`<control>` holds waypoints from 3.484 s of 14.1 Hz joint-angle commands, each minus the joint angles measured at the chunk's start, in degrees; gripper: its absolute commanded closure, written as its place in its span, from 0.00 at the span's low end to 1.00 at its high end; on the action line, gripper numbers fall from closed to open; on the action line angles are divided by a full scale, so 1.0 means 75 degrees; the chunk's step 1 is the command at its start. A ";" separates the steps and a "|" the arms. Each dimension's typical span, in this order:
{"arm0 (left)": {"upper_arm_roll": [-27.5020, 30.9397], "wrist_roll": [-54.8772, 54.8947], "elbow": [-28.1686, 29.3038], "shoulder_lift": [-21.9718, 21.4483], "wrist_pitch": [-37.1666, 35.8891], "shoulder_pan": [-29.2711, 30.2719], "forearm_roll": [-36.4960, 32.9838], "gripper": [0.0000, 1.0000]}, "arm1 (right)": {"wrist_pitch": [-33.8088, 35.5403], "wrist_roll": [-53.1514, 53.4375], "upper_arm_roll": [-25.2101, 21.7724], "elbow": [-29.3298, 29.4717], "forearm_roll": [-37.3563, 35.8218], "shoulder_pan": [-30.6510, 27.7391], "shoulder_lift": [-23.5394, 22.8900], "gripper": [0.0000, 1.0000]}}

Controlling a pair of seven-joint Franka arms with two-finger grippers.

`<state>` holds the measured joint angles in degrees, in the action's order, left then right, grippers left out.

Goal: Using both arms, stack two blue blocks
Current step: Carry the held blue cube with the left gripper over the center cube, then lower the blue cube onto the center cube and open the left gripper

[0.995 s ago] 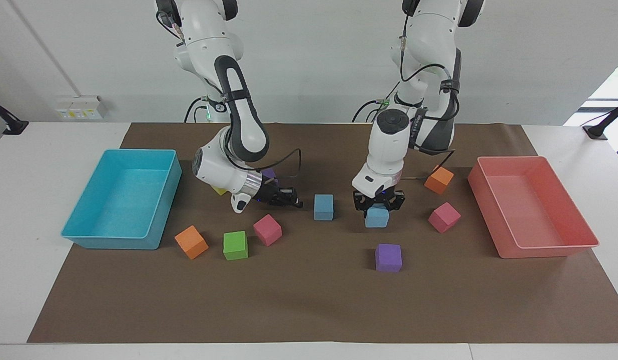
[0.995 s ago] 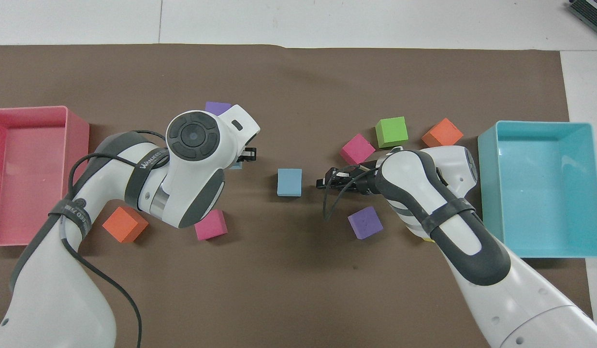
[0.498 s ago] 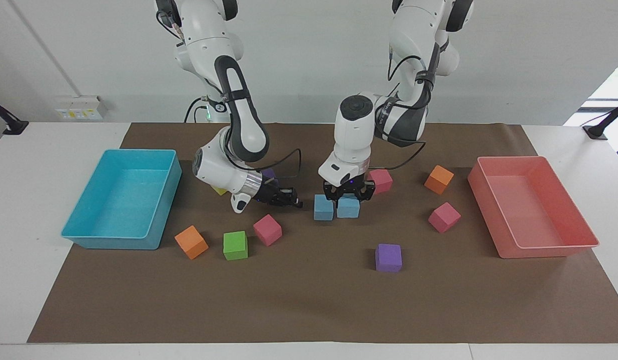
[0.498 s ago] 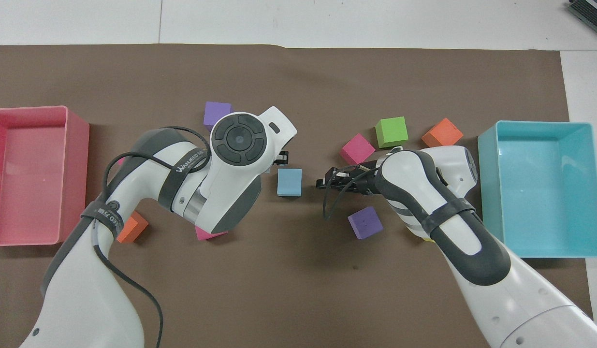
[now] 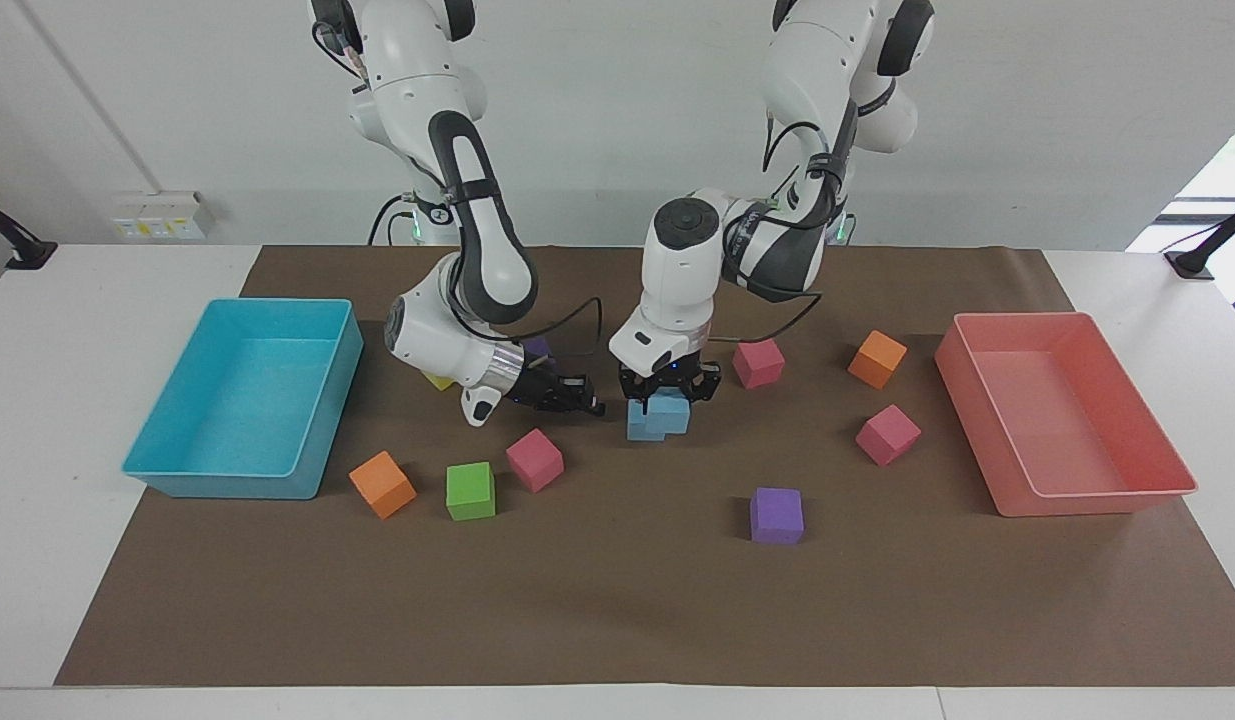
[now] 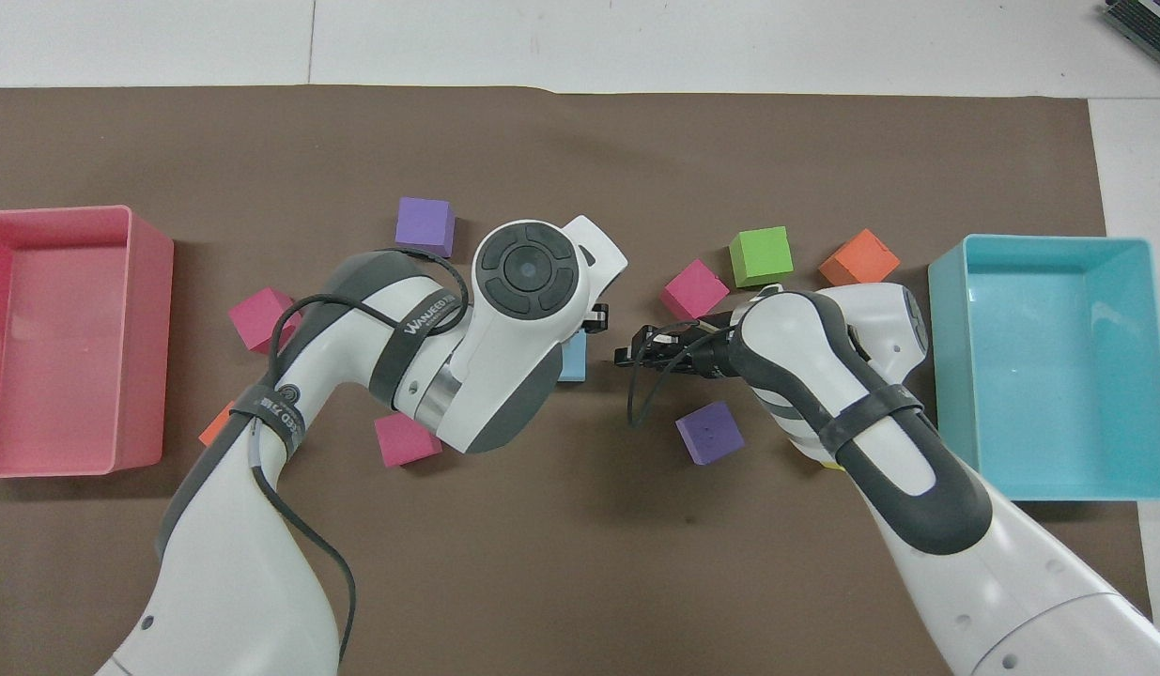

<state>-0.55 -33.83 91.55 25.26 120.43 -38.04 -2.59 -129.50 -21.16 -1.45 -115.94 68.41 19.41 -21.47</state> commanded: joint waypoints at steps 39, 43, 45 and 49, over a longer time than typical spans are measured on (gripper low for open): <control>0.0143 -0.0341 0.0731 -0.0344 0.0279 -0.0366 0.0100 1.00 | -0.0170 -0.0273 0.0029 -0.0046 0.0254 0.0001 0.0015 1.00; 0.0132 -0.0435 0.0743 -0.0344 0.0395 -0.0377 0.0100 1.00 | -0.0170 -0.0273 0.0041 -0.0046 0.0254 0.0001 0.0004 1.00; 0.0120 -0.0435 0.0766 -0.0344 0.0420 -0.0366 0.0100 1.00 | -0.0170 -0.0273 0.0041 -0.0034 0.0254 0.0001 0.0004 1.00; 0.0108 -0.0423 0.0778 -0.0344 0.0455 -0.0354 0.0100 1.00 | -0.0170 -0.0261 0.0041 -0.0046 0.0254 0.0013 0.0004 1.00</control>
<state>-0.55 -36.34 95.10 24.33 122.37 -39.85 -2.57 -129.51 -21.15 -1.45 -115.94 68.41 19.42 -21.47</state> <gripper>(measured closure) 0.410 0.991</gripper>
